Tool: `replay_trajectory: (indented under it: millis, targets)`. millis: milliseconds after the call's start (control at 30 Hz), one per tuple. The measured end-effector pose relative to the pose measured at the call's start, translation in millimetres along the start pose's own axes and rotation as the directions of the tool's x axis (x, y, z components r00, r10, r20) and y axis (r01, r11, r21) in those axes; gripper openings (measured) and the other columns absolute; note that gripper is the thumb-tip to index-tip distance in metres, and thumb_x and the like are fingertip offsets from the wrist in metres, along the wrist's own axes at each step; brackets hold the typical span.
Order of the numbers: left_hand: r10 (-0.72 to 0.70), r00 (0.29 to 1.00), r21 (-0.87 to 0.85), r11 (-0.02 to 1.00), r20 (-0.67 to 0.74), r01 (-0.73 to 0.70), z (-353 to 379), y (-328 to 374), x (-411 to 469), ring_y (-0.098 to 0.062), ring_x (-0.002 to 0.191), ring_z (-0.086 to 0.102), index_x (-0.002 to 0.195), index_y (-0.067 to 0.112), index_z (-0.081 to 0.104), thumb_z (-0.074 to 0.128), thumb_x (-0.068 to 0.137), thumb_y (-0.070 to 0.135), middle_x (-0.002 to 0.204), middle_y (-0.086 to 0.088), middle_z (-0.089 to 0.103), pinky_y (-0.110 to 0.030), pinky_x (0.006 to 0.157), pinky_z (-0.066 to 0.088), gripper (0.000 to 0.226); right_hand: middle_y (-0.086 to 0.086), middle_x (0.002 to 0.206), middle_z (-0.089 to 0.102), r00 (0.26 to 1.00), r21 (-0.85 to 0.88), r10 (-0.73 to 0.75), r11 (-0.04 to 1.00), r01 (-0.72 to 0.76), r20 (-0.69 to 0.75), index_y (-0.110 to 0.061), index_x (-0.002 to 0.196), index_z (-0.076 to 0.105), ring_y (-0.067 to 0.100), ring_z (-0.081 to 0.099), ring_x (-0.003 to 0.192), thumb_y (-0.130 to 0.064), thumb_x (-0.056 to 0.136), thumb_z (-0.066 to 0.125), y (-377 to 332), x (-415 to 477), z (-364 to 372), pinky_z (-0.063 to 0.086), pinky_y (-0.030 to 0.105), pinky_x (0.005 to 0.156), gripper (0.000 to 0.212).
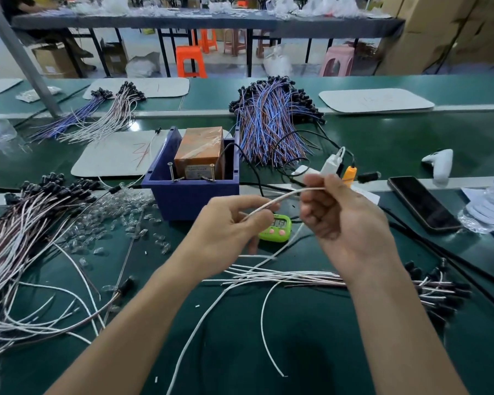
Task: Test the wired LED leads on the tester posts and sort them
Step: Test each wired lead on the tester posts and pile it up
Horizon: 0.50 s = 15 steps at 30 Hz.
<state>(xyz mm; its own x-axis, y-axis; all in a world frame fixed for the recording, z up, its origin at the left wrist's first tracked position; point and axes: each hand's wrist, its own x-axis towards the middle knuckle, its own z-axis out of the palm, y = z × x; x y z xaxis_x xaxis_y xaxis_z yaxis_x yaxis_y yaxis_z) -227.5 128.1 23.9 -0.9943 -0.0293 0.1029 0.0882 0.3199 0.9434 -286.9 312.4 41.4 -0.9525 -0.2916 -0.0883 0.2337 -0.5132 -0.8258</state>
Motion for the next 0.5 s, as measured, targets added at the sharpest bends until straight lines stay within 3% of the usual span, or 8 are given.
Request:
replay_trajectory:
  millis: [133, 333, 433, 500]
  targets:
    - [0.011, 1.0, 0.198, 0.98, 0.007, -0.013, -22, -1, 2, -0.011, 0.051, 0.052, 0.093, 0.038, 0.079, 0.075, 0.093, 0.022, 0.058, -0.001, 0.066, -0.027, 0.056, 0.044, 0.017, 0.011, 0.067, 0.069, 0.977, -0.011, 0.041, 0.999, -0.045, -0.21, -0.003, 0.079, 0.077, 0.014, 0.06, 0.051, -0.019, 0.1, 0.056, 5, -7, -43, 0.05, 0.02, 0.047, 0.034]
    - [-0.012, 1.0, 0.476, 0.879, 0.0, 0.01, -34, -1, 6, -0.005, 0.052, 0.059, 0.088, 0.055, 0.075, 0.079, 0.087, 0.036, 0.061, 0.013, 0.069, -0.028, 0.056, 0.05, 0.02, 0.006, 0.057, 0.067, 0.887, -0.218, 0.01, 0.968, -0.125, -0.463, -0.002, 0.084, 0.066, 0.01, 0.057, 0.041, -0.012, 0.103, 0.055, 13, -28, -93, 0.038, 0.014, 0.037, 0.025]
    - [-0.126, 0.992, 0.516, 0.851, 0.024, 0.095, -14, -18, 6, 0.004, 0.053, 0.057, 0.083, 0.046, 0.08, 0.08, 0.086, 0.035, 0.06, 0.024, 0.066, -0.012, 0.048, 0.037, 0.012, 0.004, 0.053, 0.064, 0.844, -0.301, -0.003, 0.935, -0.188, -0.536, -0.002, 0.078, 0.066, 0.009, 0.054, 0.038, -0.008, 0.1, 0.057, 16, -34, -107, 0.035, 0.014, 0.034, 0.025]
    - [-0.188, 0.981, 0.502, 0.853, 0.037, 0.145, 3, -35, 4, 0.004, 0.055, 0.058, 0.081, 0.039, 0.081, 0.079, 0.087, 0.029, 0.062, 0.024, 0.067, -0.009, 0.049, 0.039, 0.012, 0.005, 0.053, 0.065, 0.823, -0.321, 0.009, 0.918, -0.232, -0.568, -0.001, 0.078, 0.066, 0.009, 0.055, 0.037, -0.009, 0.099, 0.058, 14, -35, -114, 0.035, 0.014, 0.034, 0.024]
